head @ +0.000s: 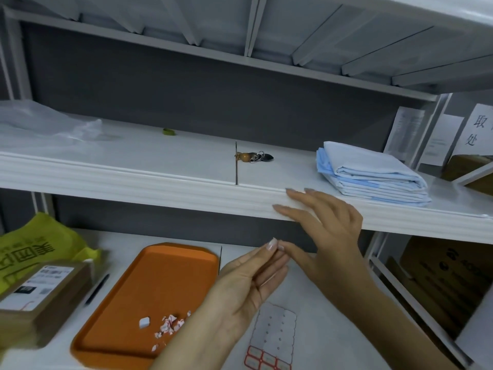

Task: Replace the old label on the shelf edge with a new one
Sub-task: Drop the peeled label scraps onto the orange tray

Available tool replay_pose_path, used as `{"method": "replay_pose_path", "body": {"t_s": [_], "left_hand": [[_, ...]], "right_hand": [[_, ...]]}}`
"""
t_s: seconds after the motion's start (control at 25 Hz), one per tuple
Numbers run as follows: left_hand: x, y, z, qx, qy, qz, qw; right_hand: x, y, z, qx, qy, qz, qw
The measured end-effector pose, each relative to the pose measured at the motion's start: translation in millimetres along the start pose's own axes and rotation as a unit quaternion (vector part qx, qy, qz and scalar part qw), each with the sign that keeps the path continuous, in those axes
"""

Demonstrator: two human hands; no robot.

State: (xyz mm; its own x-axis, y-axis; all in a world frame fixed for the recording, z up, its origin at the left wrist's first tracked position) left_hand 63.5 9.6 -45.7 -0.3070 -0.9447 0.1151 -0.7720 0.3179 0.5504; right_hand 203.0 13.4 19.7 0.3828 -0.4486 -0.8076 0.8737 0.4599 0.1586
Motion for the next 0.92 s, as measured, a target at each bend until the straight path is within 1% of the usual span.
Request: {"method": "replay_pose_path", "body": {"t_s": [0.08,0.16,0.24,0.32,0.44,0.56,0.64,0.76,0.92], "left_hand": [[5.6,4.6,10.5,0.015,0.021,0.007,1.000],[9.5,10.3,27.6,0.050,0.057,0.017,0.997],[11.4,17.9,53.6,0.069,0.106,0.012,0.992],[10.2,26.3,82.0,0.067,0.160,-0.002,0.985],[8.2,41.1,126.3,0.051,0.229,-0.016,0.972],[4.5,47.3,161.4,0.020,0.265,-0.004,0.964],[3.5,49.6,179.2,0.005,0.284,-0.004,0.959],[0.2,52.5,202.3,-0.012,0.322,-0.011,0.947],[-5.7,47.5,230.3,-0.064,0.367,0.024,0.927]], "right_hand": [[4.2,-11.7,-4.9,-0.022,0.043,0.039,0.998],[9.3,-23.8,-18.6,-0.061,0.035,0.063,0.996],[18.0,-40.1,-43.8,-0.102,-0.015,0.078,0.992],[28.7,-54.0,-72.8,-0.142,-0.093,0.063,0.983],[42.8,-71.5,-116.5,-0.189,-0.240,0.017,0.952],[52.4,-87.6,-156.4,-0.207,-0.324,-0.030,0.923],[53.7,-99.7,-178.5,-0.220,-0.362,-0.044,0.905],[52.2,-113.2,-202.3,-0.244,-0.386,-0.041,0.889],[53.5,-125.1,-222.1,-0.251,-0.420,-0.029,0.872]]}}
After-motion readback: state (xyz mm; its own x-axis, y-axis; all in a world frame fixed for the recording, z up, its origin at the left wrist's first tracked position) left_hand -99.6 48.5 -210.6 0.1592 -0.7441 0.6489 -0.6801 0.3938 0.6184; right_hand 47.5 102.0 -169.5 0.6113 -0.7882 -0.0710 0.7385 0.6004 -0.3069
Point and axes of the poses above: each hand's wrist, its own x-axis away from the middle knuckle, its own z-axis out of the back of the hand, y = z × x, the point moved 2 cm from there along -x, towards the middle knuckle, and after that the axes turned 7 degrees about x, right-handed, at the moved point
